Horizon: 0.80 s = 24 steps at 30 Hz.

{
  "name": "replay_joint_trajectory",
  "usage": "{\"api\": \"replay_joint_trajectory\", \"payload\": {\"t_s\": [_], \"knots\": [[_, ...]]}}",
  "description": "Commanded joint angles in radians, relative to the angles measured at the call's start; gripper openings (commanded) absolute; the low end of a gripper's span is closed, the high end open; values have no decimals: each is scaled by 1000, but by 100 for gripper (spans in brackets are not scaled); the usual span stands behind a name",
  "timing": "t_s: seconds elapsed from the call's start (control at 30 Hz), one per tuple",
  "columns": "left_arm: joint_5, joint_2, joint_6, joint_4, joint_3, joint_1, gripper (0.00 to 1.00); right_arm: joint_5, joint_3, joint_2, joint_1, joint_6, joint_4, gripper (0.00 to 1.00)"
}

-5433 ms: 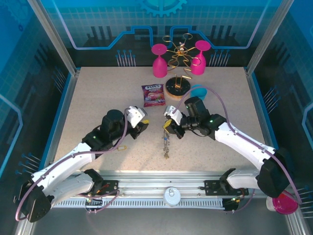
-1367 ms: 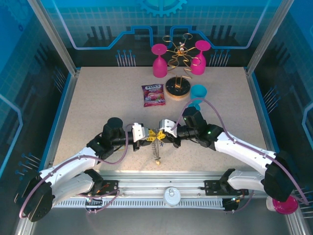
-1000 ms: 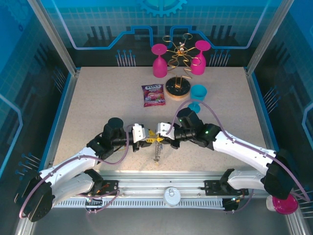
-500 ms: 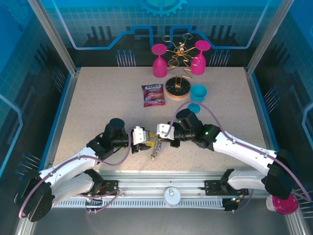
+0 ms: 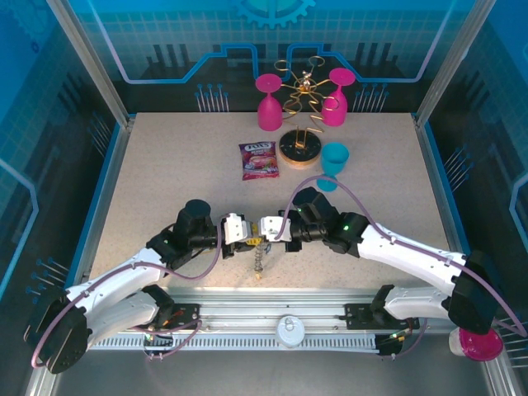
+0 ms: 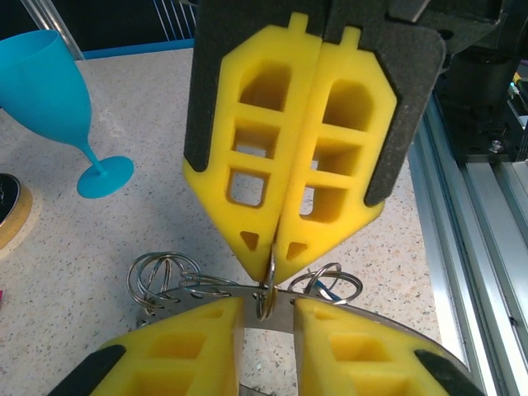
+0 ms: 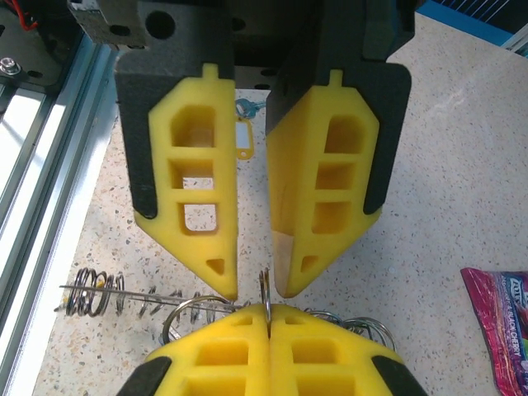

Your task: Put the keys on the keyring

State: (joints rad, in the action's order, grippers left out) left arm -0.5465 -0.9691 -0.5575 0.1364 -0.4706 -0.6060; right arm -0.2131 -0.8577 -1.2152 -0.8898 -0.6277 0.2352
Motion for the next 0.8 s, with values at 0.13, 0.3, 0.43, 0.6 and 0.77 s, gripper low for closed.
{"api": "replay_joint_trajectory", "payload": {"t_s": [0.13,0.3,0.43,0.6,0.77], "knots": [[-9,16,-25,4,-33,-10,14,-29,-16,-12,-16,-5,-27,0],[-13,22,-36,-3,-33,-10,3,-38,-16,-14,-16,6,-33,0],[-15,32,-48,-2,-31,-11,0,-49,-12,-17,-14,17,-31,0],[-33,44,-51,17,-25,-12,0,-48,-16,-40,-10,28,-14,10],[-38,48,-58,12,-24,-16,0,-31,-48,-63,-8,26,11,16]]}}
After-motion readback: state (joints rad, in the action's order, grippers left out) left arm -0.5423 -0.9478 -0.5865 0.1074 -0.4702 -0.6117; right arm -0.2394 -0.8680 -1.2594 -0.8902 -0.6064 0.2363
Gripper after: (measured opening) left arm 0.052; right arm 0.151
